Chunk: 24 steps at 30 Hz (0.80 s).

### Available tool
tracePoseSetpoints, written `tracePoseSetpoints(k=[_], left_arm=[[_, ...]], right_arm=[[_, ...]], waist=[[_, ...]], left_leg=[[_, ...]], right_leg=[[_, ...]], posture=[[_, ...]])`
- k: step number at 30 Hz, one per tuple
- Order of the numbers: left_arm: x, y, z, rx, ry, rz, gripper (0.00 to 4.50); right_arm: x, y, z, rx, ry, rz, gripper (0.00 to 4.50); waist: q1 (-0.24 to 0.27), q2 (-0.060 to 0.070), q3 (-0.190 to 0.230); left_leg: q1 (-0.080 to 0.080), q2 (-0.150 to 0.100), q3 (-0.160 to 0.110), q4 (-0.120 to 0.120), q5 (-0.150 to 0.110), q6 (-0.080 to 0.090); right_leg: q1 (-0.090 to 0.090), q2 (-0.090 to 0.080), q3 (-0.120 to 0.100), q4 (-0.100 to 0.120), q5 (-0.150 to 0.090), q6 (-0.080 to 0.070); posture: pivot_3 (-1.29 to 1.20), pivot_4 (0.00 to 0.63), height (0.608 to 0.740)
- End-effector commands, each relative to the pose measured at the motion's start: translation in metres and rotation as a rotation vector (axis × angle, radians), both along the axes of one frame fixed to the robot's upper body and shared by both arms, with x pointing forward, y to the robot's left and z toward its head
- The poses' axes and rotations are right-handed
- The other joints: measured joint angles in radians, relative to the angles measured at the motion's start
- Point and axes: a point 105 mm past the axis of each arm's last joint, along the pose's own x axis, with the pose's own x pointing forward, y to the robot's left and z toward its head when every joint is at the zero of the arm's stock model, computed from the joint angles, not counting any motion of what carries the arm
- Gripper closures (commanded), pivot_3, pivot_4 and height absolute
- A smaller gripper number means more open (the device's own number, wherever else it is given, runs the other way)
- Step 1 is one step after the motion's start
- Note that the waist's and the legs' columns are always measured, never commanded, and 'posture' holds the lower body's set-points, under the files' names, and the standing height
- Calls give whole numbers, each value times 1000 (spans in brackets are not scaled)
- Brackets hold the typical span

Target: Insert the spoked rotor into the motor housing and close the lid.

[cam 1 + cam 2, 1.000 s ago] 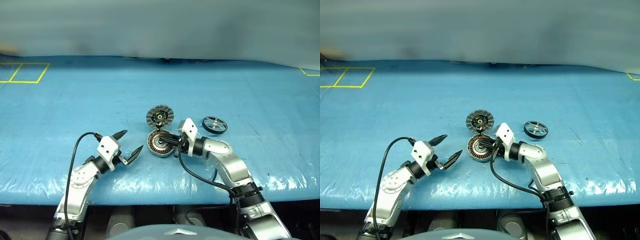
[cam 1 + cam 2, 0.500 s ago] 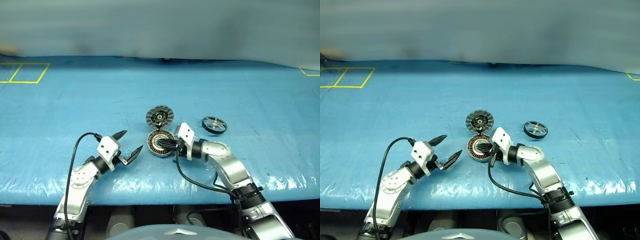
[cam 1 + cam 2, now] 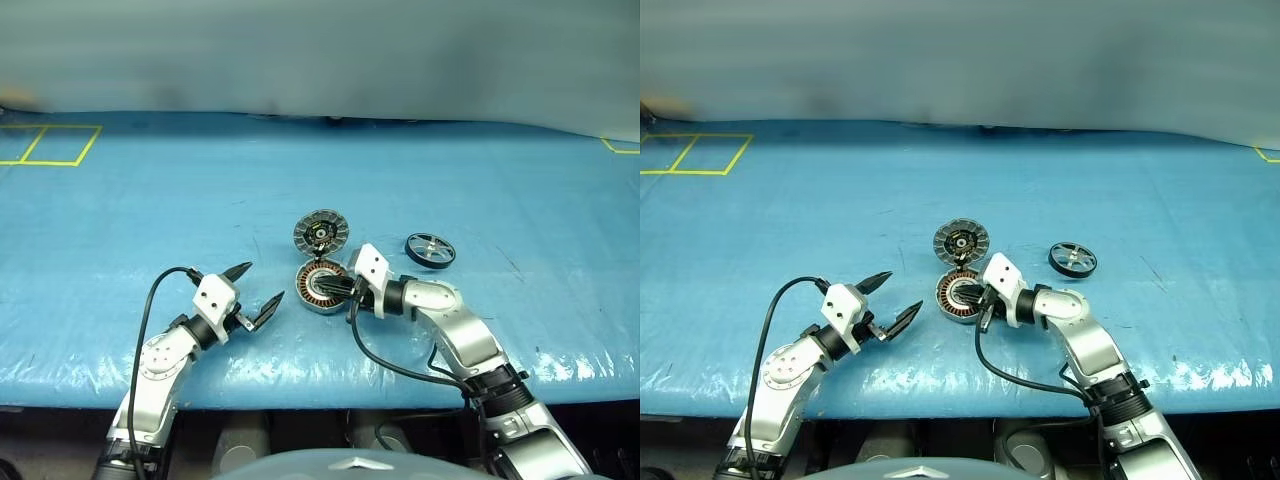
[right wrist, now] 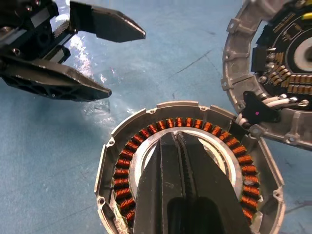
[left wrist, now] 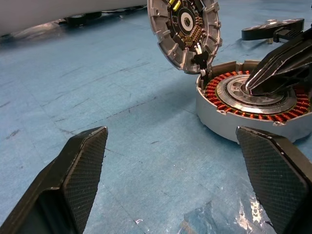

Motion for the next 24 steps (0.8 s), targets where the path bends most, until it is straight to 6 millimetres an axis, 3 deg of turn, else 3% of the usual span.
tracePoseSetpoints(k=[1,13,24], left_arm=[[1,-2,6,1,-34,-11,0],[1,-1,5,6,-30,-6,0],[0,0,4,4,-26,0,0]], right_arm=[[3,0,24,56,-62,1,4466],[-2,6,7,13,-22,21,4466],[-2,-2,-17,-160,-38,20,4466]], waist=[[0,0,0],[-1,0,0],[0,0,0]], left_leg=[[0,0,0,0,0,0],[0,0,0,-1,0,0],[0,0,0,-1,0,0]], right_leg=[[0,0,0,0,0,0],[-1,0,0,0,1,2],[0,0,0,0,1,1]], posture=[[0,150,740],[0,150,740],[0,150,740]])
